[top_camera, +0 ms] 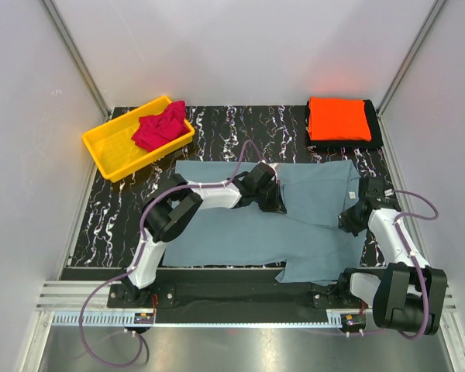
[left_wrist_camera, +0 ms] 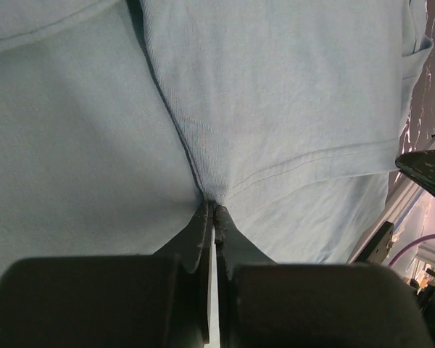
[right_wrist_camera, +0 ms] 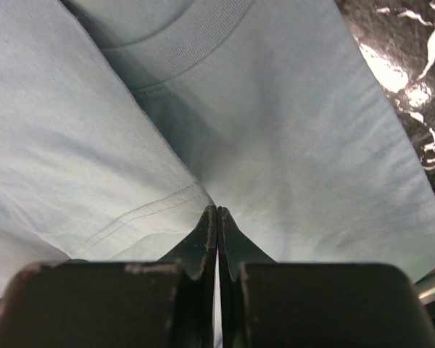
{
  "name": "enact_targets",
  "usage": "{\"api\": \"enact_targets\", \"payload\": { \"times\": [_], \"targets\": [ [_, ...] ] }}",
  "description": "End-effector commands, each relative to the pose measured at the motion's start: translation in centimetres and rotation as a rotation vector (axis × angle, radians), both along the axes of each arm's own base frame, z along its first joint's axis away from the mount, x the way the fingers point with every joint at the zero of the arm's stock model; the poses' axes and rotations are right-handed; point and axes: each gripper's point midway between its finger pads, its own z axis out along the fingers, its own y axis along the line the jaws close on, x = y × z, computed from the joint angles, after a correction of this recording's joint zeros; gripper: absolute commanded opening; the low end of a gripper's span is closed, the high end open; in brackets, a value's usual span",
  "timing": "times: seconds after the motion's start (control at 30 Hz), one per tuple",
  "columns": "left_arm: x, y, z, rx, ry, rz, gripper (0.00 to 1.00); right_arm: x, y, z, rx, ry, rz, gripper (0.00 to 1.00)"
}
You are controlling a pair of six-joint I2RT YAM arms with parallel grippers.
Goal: Fold and stack the t-shirts
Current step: Fold the tshirt
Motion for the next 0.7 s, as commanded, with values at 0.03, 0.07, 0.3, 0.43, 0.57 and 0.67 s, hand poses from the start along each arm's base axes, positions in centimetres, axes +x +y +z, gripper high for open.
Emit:
{"api": "enact_targets", "payload": {
  "times": [0.03,0.07,0.3,0.43,0.57,0.67],
  "targets": [
    [1.0,-1.4,3.0,-0.066,-0.073,-0.005,0.0,-0.9,0.2,0.7,0.025,0.001,-0.06,0.0],
    [1.1,-1.4,3.0,-0.065,-0.074,-0.004,0.0,-1.2,0.3,0.7,0.025,0.006,-0.068,0.0],
    [1.2,-1.5,2.9,-0.061,-0.07,-0.011,0.0,-2.3,0.3,1.1,0.029,-0.021,-0.121,0.0],
    [1.1,-1.3,2.7,-0.046,-0.07,-0.011,0.0,-3.1,0.4,0.3,0.031,0.005,-0.138,0.0],
    [1.0,-0.9,2.4,-0.018,-0.07,-0.013,0.0,-3.2,0.4,-0.1,0.03,0.011,-0.138,0.0],
    [1.0,-0.6,2.2,0.003,-0.072,-0.013,0.0,-3.1,0.0,-0.3,0.014,0.012,-0.149,0.0]
  ]
}}
